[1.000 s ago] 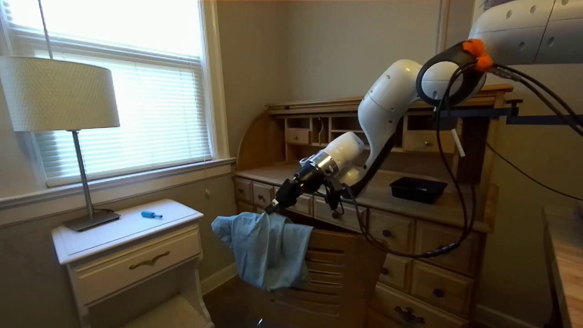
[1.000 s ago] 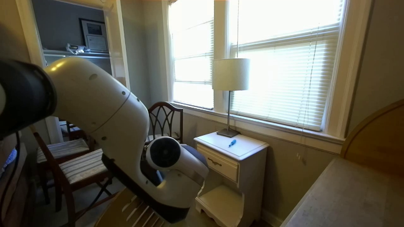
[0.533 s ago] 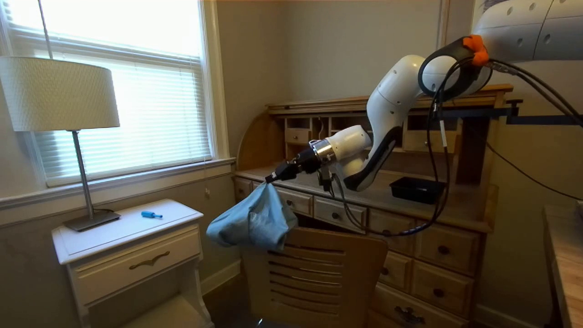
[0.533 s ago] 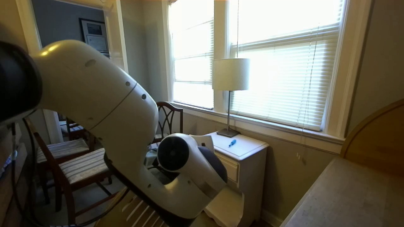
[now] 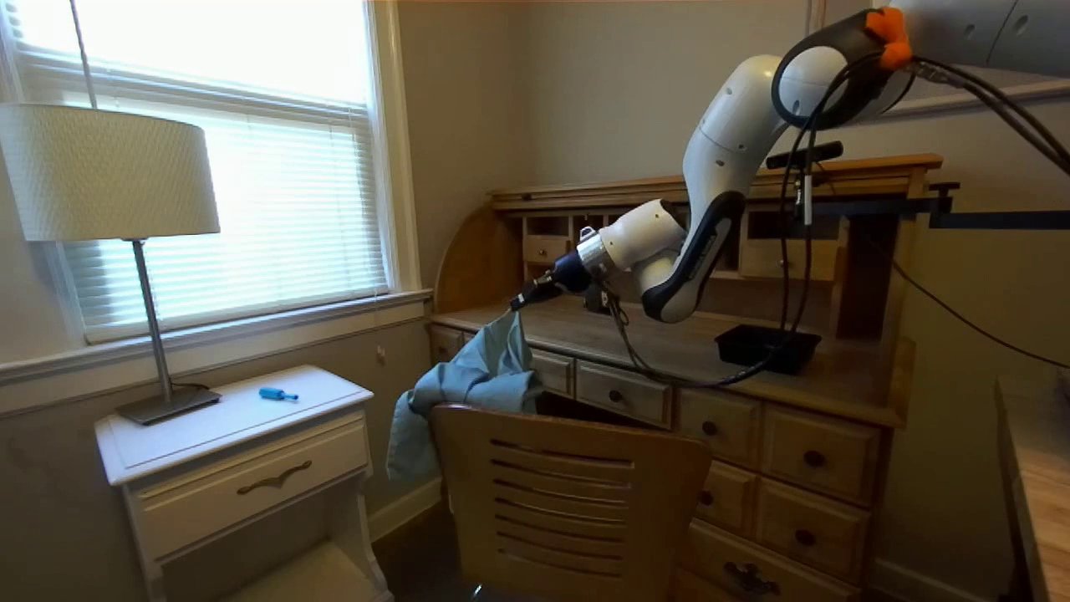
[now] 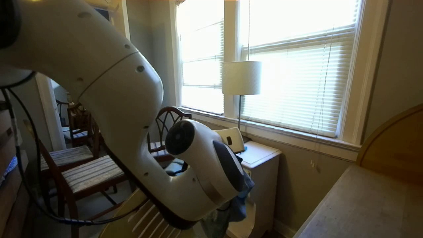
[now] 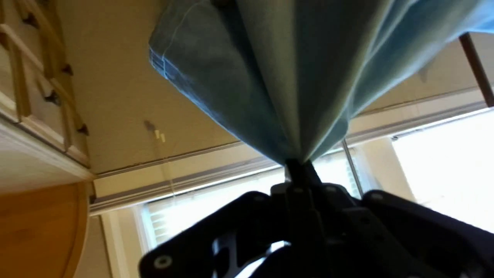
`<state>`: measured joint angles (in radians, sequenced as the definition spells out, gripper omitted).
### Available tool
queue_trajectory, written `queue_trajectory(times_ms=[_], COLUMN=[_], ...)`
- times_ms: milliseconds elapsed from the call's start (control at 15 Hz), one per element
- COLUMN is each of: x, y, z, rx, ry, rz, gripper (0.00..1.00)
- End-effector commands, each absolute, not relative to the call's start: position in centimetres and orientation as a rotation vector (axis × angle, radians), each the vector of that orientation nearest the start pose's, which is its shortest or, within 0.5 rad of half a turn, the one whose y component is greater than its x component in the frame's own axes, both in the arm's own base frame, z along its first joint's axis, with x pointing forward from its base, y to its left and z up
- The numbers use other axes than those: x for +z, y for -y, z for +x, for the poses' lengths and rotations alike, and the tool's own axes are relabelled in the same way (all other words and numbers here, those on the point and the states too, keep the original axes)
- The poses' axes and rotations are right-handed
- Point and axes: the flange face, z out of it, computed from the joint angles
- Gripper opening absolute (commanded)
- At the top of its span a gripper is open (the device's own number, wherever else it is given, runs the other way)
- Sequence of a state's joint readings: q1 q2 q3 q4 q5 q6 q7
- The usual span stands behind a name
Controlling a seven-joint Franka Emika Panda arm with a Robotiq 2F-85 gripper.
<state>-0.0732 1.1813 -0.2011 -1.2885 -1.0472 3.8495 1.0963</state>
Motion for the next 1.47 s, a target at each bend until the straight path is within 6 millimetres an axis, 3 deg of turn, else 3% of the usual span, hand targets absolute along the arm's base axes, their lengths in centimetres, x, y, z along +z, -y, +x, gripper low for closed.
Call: queue_trajectory(times_ms=[0, 200, 400, 600, 1000, 1200, 1267, 1333, 1400], x=[17.2, 19.3, 20.6, 20.7, 19.2, 19.5, 20.8, 18.8, 19.1], y=[3.3, 3.5, 3.0, 2.5, 6.3, 7.5, 7.0, 7.9, 7.8], z=[68.5, 66.9, 64.0, 59.6, 50.1, 49.0, 49.8, 49.8, 49.9], rx=[-1.271, -1.202, -1.097, -0.98, -0.781, -0.772, -0.805, -0.766, -0.775], ry=[0.066, 0.007, -0.055, -0.123, -0.409, -0.432, -0.364, -0.401, -0.394], rz=[-2.622, -2.765, -2.891, -3.0, -3.149, -3.188, -3.169, -3.189, -3.19], gripper=[0.0, 0.0, 0.0, 0.0, 0.0, 0.0, 0.0, 0.0, 0.01])
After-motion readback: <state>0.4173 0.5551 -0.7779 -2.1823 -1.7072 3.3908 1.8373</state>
